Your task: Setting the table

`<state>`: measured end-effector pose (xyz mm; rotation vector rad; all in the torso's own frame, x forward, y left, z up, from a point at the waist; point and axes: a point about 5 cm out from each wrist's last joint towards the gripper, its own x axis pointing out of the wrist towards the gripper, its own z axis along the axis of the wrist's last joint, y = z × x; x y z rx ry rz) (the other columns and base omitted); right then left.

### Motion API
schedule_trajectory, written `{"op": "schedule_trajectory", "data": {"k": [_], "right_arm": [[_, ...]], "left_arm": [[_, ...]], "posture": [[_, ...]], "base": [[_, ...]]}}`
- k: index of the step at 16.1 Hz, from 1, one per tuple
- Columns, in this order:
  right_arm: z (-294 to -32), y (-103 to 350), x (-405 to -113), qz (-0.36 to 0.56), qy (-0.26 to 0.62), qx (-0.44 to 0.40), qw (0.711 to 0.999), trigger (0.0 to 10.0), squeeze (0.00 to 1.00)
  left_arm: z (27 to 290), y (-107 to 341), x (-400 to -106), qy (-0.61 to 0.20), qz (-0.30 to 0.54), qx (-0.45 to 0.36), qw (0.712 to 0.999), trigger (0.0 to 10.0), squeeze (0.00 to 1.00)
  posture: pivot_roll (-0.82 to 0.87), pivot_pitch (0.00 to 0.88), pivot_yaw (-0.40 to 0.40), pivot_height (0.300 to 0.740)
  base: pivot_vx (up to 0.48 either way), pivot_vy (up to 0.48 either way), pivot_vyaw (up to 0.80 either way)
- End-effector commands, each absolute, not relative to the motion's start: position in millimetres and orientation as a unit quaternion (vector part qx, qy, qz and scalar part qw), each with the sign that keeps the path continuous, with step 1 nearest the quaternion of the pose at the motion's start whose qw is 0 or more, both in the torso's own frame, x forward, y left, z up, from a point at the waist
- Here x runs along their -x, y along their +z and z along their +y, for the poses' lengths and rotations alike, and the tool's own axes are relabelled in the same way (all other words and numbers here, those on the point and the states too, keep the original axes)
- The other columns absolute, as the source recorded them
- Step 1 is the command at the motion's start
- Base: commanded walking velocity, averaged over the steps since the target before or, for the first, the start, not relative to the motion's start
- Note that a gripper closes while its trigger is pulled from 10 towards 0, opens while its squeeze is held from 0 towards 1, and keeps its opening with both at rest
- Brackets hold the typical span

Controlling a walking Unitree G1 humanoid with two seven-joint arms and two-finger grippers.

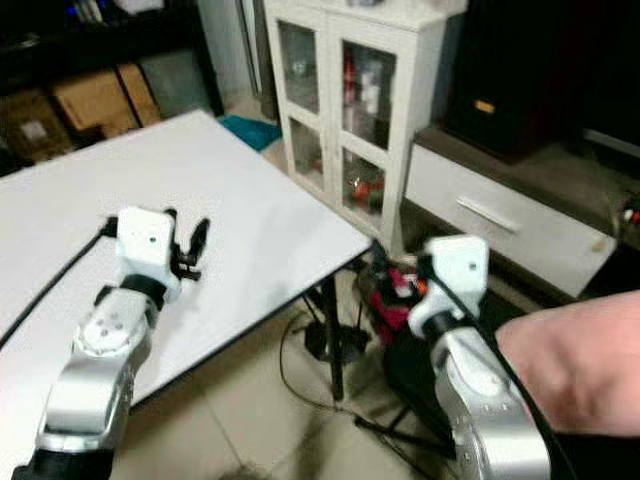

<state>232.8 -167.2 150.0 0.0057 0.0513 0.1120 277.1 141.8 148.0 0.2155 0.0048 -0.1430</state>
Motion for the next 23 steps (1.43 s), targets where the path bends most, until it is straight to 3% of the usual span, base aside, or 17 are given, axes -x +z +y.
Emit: {"op": "schedule_trajectory", "data": {"k": [1,4,15,23], "right_arm": [[-167.7,152.4,-234.5,0.024,0.043,-0.014,0.999,10.0,0.00],[-151.3,152.7,-223.0,0.031,0.088,-0.009,0.996,10.0,0.00],[-145.7,148.7,-227.1,0.047,0.084,-0.034,0.995,10.0,0.00],[-142.1,147.8,-227.5,0.051,0.098,-0.035,0.993,10.0,0.00]], "left_arm": [[143.3,147.1,-273.2,-0.078,0.012,-0.121,0.990,10.0,0.00],[135.5,155.0,-271.6,-0.115,0.002,-0.113,0.987,10.0,0.00],[137.3,149.5,-267.7,-0.123,0.027,-0.112,0.986,10.0,0.00],[137.0,148.5,-265.4,-0.114,0.033,-0.115,0.986,10.0,0.00]], "posture": [[0.03,0.000,0.087,0.740],[0.02,0.013,0.102,0.740],[0.03,0.000,0.108,0.740],[0.03,0.000,0.096,0.740]], "base": [[0.000,0.000,0.80],[0.000,0.000,0.80],[0.000,0.000,0.80],[0.000,0.254,0.80]]}}
